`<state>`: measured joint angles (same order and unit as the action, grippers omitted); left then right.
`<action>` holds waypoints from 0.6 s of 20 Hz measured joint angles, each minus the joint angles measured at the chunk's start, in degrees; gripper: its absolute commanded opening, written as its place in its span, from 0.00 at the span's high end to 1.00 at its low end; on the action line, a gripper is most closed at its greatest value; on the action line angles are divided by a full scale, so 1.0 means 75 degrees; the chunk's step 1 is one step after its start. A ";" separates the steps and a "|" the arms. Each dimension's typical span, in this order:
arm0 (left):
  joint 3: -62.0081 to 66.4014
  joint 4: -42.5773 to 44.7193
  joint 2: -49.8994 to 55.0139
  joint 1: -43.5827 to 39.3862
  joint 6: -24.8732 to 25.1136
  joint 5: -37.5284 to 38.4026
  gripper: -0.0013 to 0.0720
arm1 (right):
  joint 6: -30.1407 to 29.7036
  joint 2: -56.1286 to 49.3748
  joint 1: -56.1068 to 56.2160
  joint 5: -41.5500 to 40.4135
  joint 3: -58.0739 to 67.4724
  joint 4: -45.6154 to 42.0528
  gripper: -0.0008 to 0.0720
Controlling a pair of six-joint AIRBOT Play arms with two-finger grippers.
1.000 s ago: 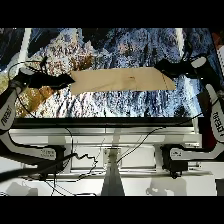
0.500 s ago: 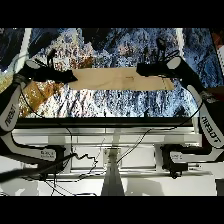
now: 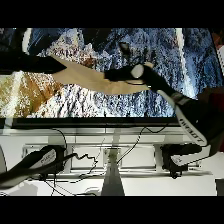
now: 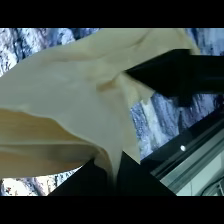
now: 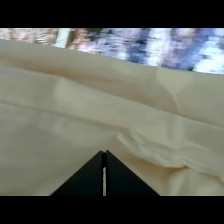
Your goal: Fold the clothes and pants, and hang the long-sleeved shirts on hangers.
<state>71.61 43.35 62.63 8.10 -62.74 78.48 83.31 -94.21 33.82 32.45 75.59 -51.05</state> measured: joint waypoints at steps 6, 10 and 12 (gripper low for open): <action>0.0006 0.0015 -0.1099 0.0015 -0.0041 -0.0216 0.96 | 0.0233 -0.0717 0.1367 -0.0038 0.1186 0.0044 0.97; -0.0044 0.0006 -0.0720 -0.0289 -0.0044 -0.0361 0.96 | 0.0268 -0.0644 0.0909 0.0396 0.1396 -0.0705 0.97; -0.0102 -0.0012 -0.0242 -0.0731 -0.0166 -0.0525 0.96 | 0.0277 -0.0493 0.0262 0.0883 0.1434 -0.1192 0.97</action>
<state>70.85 43.27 60.82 2.61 -63.99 74.54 85.38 -97.91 35.79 39.07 86.35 -59.99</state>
